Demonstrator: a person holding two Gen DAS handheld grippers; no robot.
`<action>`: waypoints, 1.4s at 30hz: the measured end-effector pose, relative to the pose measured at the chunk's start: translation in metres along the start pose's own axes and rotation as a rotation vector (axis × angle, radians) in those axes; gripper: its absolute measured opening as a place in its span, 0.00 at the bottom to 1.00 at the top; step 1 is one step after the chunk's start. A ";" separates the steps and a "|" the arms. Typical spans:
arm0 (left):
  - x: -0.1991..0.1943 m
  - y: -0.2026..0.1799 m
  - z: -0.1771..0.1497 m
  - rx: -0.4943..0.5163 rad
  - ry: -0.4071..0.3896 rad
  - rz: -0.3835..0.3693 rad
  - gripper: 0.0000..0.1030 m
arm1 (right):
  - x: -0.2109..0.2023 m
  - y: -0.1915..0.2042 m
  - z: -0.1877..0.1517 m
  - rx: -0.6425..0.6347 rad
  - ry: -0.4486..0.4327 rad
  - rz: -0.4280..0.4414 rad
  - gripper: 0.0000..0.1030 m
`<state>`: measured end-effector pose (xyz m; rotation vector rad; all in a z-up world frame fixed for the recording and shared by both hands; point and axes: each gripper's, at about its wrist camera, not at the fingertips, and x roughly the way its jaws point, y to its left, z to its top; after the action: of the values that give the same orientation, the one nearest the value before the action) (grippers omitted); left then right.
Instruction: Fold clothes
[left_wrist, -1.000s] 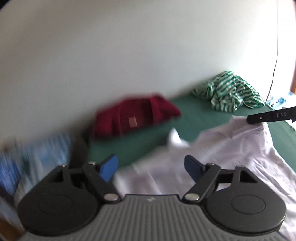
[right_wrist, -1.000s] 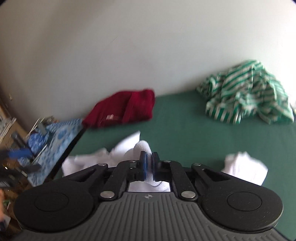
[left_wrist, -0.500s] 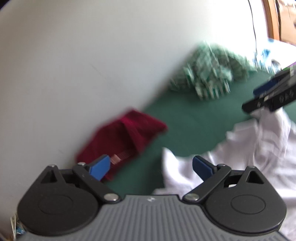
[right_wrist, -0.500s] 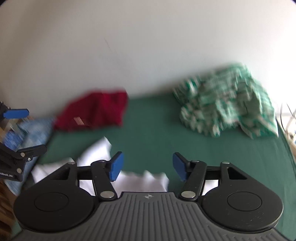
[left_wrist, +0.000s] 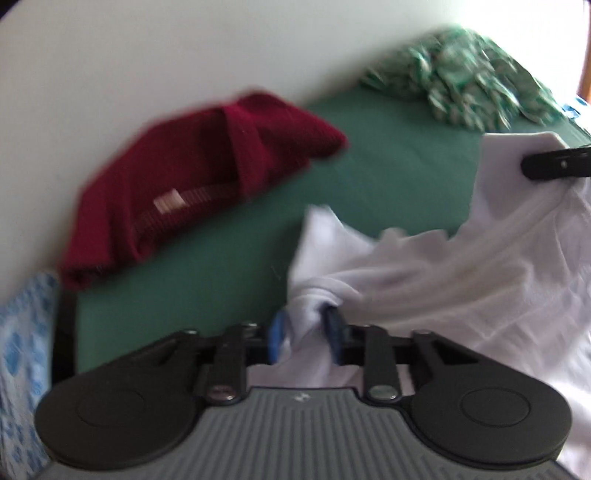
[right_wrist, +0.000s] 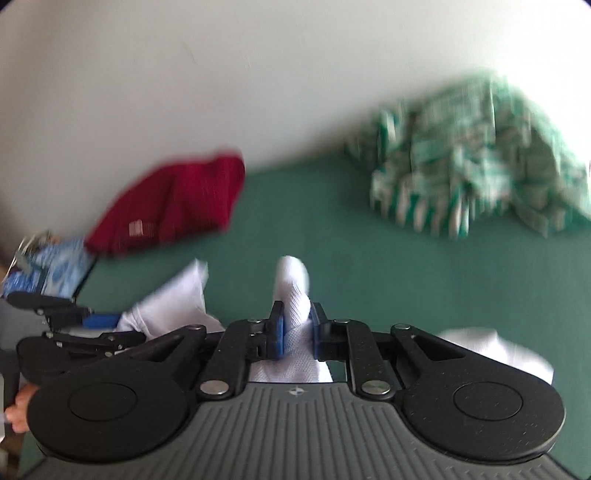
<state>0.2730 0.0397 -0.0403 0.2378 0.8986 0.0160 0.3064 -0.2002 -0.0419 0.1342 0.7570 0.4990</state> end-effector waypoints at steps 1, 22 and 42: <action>0.001 0.006 0.007 -0.030 -0.025 0.022 0.24 | 0.002 0.003 0.003 -0.016 -0.031 -0.011 0.14; -0.064 0.019 -0.055 -0.281 -0.257 -0.038 0.70 | -0.099 -0.116 -0.044 0.219 -0.186 -0.285 0.63; -0.084 -0.090 -0.042 0.035 -0.230 -0.108 0.73 | -0.123 -0.129 -0.051 0.324 -0.293 -0.426 0.18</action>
<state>0.1805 -0.0490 -0.0195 0.2189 0.6819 -0.1256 0.2455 -0.3747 -0.0397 0.3320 0.5517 -0.0529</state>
